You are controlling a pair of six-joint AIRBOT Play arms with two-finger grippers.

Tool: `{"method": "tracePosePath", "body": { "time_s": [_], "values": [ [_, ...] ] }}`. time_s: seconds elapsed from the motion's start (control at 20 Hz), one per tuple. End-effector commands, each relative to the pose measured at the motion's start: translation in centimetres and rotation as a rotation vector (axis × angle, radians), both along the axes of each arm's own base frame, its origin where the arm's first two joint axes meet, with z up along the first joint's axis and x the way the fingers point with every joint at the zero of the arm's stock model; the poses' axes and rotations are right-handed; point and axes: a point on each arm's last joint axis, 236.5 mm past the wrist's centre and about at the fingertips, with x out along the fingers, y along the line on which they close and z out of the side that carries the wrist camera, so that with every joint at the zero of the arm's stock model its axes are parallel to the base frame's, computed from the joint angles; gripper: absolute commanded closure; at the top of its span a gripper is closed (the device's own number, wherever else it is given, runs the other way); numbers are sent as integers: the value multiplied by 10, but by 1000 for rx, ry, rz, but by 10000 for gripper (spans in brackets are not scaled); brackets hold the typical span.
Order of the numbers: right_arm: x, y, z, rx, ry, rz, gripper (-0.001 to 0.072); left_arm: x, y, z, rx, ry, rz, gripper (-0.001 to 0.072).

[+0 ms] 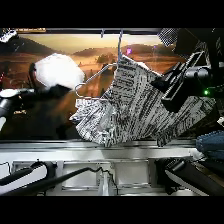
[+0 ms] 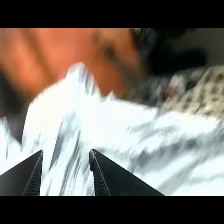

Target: Fold the clothes and pants, and hang the long-sleeved shirts on hangers.

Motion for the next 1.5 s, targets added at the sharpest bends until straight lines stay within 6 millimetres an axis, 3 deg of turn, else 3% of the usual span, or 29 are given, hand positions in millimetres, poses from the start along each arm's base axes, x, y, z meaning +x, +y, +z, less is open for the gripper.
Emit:
{"method": "tracePosePath", "body": {
  "time_s": [0.0,0.15,0.2,0.35,0.6,0.65,0.7,0.8,0.9,1.1,1.2,1.3,1.45],
  "values": [
    [3,-1,2,10,-8,-19,688,-53,-26,-38,-47,102,-58,347],
    [3,0,2,24,7,-38,688,-74,-55,-30,-208,63,-62,324],
    [3,0,2,26,8,-39,688,-83,-67,-31,-219,60,-90,263],
    [2,0,2,35,17,-51,688,-110,-106,-33,-197,36,-211,212],
    [-1,0,0,46,51,-69,688,-114,-139,-54,-90,6,-195,212],
    [-3,0,-1,44,60,-68,688,-112,-142,-57,-74,1,-182,252],
    [-5,0,-2,49,72,-73,688,-110,-144,-58,-70,-2,-169,341],
    [-8,2,-3,55,85,-64,688,-105,-145,-54,-64,-66,-170,678],
    [-15,3,-6,48,112,-48,688,-87,-131,-54,-46,-94,-113,686],
    [-33,-8,-21,-22,195,-34,687,-31,-68,-38,-115,-103,110,686],
    [-28,-12,-22,-34,183,-55,687,-12,-33,-10,-230,-137,194,687],
    [-20,-20,-23,-56,160,-94,688,-6,-8,23,-351,-198,229,687],
    [-12,-25,-27,-81,160,-120,688,-12,9,71,-452,-295,238,688]
  ]
}}
